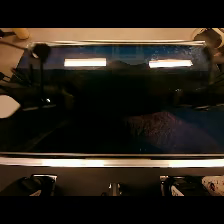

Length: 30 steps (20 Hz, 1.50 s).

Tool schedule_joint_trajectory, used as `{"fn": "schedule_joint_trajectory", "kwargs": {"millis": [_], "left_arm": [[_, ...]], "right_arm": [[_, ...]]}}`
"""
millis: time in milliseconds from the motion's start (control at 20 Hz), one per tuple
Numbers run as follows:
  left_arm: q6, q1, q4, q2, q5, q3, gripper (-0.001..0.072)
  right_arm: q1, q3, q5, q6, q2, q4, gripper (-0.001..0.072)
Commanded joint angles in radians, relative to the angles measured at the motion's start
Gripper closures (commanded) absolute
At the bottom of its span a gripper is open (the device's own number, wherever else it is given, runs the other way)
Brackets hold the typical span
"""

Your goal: Fold the shirts.

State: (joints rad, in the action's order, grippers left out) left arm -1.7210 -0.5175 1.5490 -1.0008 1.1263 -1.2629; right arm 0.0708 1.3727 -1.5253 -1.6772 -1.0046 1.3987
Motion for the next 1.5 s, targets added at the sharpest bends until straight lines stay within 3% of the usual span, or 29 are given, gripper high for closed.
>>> {"fn": "schedule_joint_trajectory", "kwargs": {"millis": [0,150,300,600,750,1000,1100,1150,1200,1250,1300,1450], "left_arm": [[-0.034,-0.014,0.037,0.018,0.071,0.205,0.0675],[-0.034,-0.014,0.053,0.078,0.097,0.211,0.0675],[-0.034,-0.014,0.052,0.138,0.121,0.211,0.0675],[-0.034,-0.014,0.051,0.199,0.146,0.211,0.0675],[-0.035,-0.014,0.048,0.218,0.144,0.211,0.0675],[-0.043,-0.014,0.048,0.224,0.134,0.21,0.0675],[-0.042,-0.014,0.048,0.231,0.133,0.21,0.0675],[-0.042,-0.014,0.049,0.236,0.129,0.21,0.0675],[-0.043,-0.014,0.049,0.243,0.122,0.21,0.0675],[-0.043,-0.014,0.049,0.249,0.115,0.21,0.0675],[-0.043,-0.014,0.049,0.256,0.11,0.21,0.0675],[-0.042,-0.014,0.061,0.282,0.101,0.19,0.0675]], "right_arm": [[0.001,-0.333,0.234,0.01,-0.045,-0.287,0.0039],[0.001,-0.525,0.444,0.047,-0.167,-0.515,0.004],[0.052,-0.563,0.533,0.142,-0.323,-0.742,0.004],[0.207,-0.547,0.833,0.151,-0.486,-0.954,0.004],[0.208,-0.541,0.889,0.098,-0.5,-1.024,0.0041],[0.208,-0.533,0.815,0.078,-0.55,-1.119,0.0046],[0.208,-0.526,0.791,0.086,-0.55,-1.122,0.0226],[0.208,-0.525,0.793,0.089,-0.55,-1.124,0.0232],[0.208,-0.525,0.792,0.109,-0.55,-1.123,0.0371],[0.208,-0.525,0.793,0.132,-0.55,-1.123,0.0563],[0.208,-0.525,0.795,0.167,-0.55,-1.133,0.0685],[0.178,-0.487,0.724,0.329,-0.504,-1.139,0.069]]}}
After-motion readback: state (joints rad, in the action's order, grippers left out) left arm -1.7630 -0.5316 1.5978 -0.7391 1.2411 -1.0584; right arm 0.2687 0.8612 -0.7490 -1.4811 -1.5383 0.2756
